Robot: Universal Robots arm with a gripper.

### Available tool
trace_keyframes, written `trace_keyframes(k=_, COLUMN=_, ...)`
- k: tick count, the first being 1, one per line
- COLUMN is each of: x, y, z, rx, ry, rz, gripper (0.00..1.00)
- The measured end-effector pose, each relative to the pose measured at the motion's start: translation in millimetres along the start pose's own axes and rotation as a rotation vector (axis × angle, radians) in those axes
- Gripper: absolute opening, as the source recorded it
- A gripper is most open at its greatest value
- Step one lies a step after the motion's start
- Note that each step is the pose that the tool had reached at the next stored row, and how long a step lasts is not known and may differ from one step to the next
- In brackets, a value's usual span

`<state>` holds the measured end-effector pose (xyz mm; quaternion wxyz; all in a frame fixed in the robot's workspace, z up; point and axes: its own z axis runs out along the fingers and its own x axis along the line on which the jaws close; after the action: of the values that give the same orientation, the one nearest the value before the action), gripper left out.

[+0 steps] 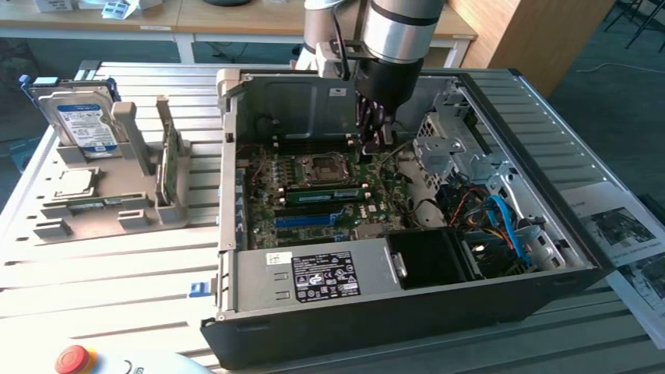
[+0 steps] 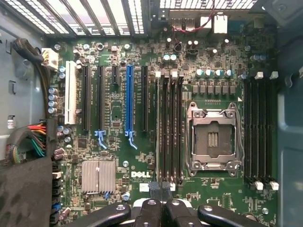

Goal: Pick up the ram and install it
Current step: 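Press down the ram until it locks into place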

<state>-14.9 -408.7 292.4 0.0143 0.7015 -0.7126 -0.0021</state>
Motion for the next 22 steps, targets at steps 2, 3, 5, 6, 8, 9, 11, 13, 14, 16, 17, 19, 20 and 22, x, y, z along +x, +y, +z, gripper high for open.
trace_keyframes(k=2, x=-0.1, y=0.0, z=2.1, rx=0.0, ry=-0.0001, rz=0.0, gripper=0.1)
trace_keyframes(k=3, x=-0.1, y=-0.1, z=3.0, rx=0.0, ry=0.0, rz=0.0, gripper=0.1)
trace_keyframes(k=5, x=-0.1, y=-0.1, z=4.9, rx=0.0, ry=0.0001, rz=0.0, gripper=0.1)
trace_keyframes(k=6, x=-0.1, y=-0.1, z=5.8, rx=0.0, ry=0.0001, rz=0.0, gripper=0.1)
trace_keyframes(k=8, x=-0.1, y=-0.2, z=8.0, rx=0.0, ry=0.0001, rz=0.0, gripper=0.1)
trace_keyframes(k=9, x=-0.2, y=-0.2, z=9.1, rx=0.0, ry=0.0001, rz=0.0, gripper=0.1)
trace_keyframes(k=11, x=-0.2, y=-0.3, z=11.3, rx=0.0, ry=0.0, rz=0.0, gripper=0.1)
trace_keyframes(k=13, x=-0.3, y=-0.3, z=14.1, rx=0.0, ry=0.0, rz=0.0, gripper=0.1)
trace_keyframes(k=14, x=-0.3, y=-0.4, z=15.6, rx=0.0, ry=-0.0001, rz=0.0, gripper=0.1)
trace_keyframes(k=16, x=-0.4, y=-0.5, z=19.0, rx=0.0, ry=0.0, rz=0.0, gripper=0.1)
trace_keyframes(k=17, x=-0.4, y=-0.5, z=20.8, rx=0.0, ry=0.0, rz=0.0, gripper=0.1)
trace_keyframes(k=19, x=-0.5, y=-0.6, z=24.4, rx=0.0, ry=0.0001, rz=0.0, gripper=0.1)
trace_keyframes(k=20, x=-0.5, y=-0.7, z=26.2, rx=0.0, ry=0.0, rz=0.0, gripper=0.1)
trace_keyframes(k=22, x=-0.6, y=-0.8, z=29.6, rx=0.0, ry=0.0001, rz=0.0, gripper=0.1)
